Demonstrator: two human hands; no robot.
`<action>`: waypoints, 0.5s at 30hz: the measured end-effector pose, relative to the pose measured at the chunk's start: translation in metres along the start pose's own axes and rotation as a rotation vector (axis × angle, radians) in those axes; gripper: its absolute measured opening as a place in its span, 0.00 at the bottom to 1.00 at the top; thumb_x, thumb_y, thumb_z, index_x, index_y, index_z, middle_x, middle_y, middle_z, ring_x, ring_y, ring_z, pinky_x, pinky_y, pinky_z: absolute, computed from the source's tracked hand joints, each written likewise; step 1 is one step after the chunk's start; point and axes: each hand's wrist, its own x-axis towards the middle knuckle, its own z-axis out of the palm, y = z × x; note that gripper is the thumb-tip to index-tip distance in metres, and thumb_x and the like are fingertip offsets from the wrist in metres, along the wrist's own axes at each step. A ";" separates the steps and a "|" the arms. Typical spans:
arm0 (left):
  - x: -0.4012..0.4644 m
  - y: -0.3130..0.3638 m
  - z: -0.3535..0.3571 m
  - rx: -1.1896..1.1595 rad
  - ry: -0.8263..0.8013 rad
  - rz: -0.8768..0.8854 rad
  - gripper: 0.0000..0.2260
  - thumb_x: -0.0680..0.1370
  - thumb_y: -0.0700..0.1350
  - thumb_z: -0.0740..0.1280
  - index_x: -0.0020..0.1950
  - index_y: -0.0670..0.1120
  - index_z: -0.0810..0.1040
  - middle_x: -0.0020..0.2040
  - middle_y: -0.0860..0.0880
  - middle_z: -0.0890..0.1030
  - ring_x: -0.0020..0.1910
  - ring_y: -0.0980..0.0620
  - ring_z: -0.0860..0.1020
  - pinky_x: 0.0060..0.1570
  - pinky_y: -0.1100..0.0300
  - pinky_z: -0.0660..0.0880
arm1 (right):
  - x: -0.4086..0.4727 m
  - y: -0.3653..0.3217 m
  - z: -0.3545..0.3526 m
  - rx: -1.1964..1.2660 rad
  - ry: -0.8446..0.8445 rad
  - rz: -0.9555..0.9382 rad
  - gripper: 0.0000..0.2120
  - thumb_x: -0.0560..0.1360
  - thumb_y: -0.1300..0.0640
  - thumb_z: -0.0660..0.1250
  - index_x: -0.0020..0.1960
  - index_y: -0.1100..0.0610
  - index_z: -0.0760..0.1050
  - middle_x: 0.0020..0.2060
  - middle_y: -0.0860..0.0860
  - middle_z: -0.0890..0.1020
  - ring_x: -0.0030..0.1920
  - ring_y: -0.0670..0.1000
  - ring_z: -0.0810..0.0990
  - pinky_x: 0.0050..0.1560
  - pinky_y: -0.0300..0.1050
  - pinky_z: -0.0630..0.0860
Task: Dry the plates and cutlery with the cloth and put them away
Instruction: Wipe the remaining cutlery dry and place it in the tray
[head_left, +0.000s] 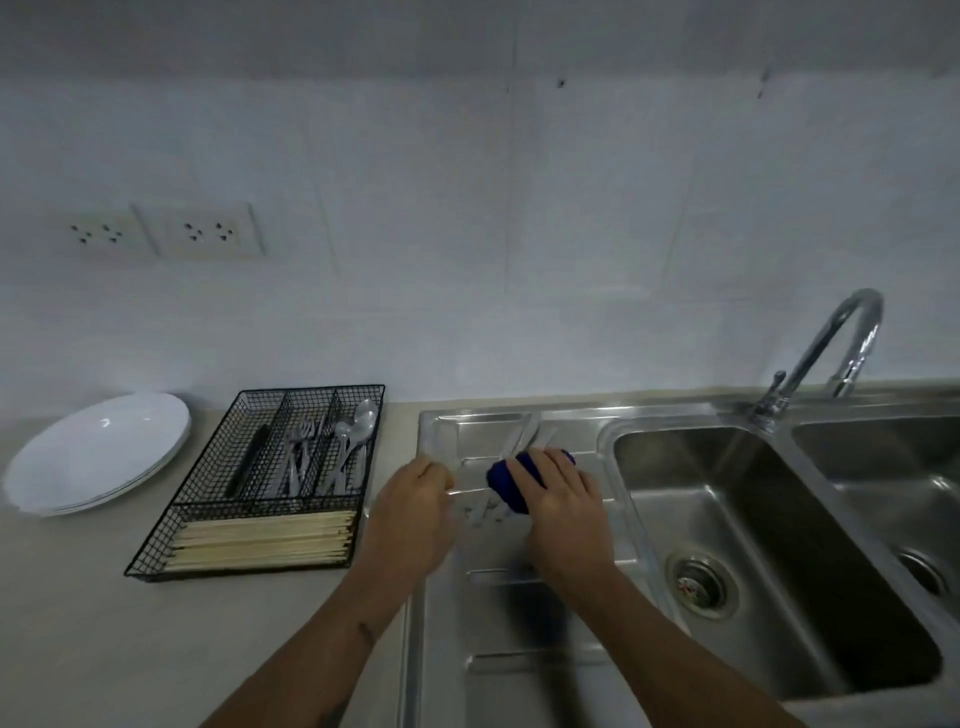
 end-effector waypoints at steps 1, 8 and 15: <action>-0.004 -0.005 -0.006 -0.011 -0.001 -0.002 0.06 0.71 0.34 0.70 0.40 0.45 0.77 0.41 0.51 0.75 0.38 0.51 0.74 0.37 0.58 0.71 | -0.002 -0.007 0.000 -0.005 0.001 0.030 0.37 0.55 0.60 0.79 0.63 0.54 0.75 0.61 0.54 0.77 0.64 0.58 0.74 0.60 0.56 0.73; -0.011 -0.037 -0.041 -0.088 -0.026 0.100 0.03 0.75 0.38 0.68 0.42 0.45 0.78 0.43 0.52 0.74 0.40 0.53 0.73 0.39 0.58 0.71 | -0.009 -0.068 -0.001 -0.010 0.038 -0.001 0.37 0.56 0.63 0.77 0.65 0.55 0.74 0.63 0.53 0.76 0.64 0.57 0.74 0.60 0.54 0.74; -0.018 -0.062 -0.055 -0.080 -0.162 0.120 0.07 0.78 0.40 0.64 0.47 0.46 0.83 0.44 0.51 0.78 0.45 0.51 0.76 0.42 0.58 0.70 | -0.028 -0.052 -0.033 0.125 0.120 0.399 0.23 0.66 0.69 0.68 0.59 0.54 0.77 0.51 0.50 0.80 0.47 0.50 0.76 0.49 0.47 0.75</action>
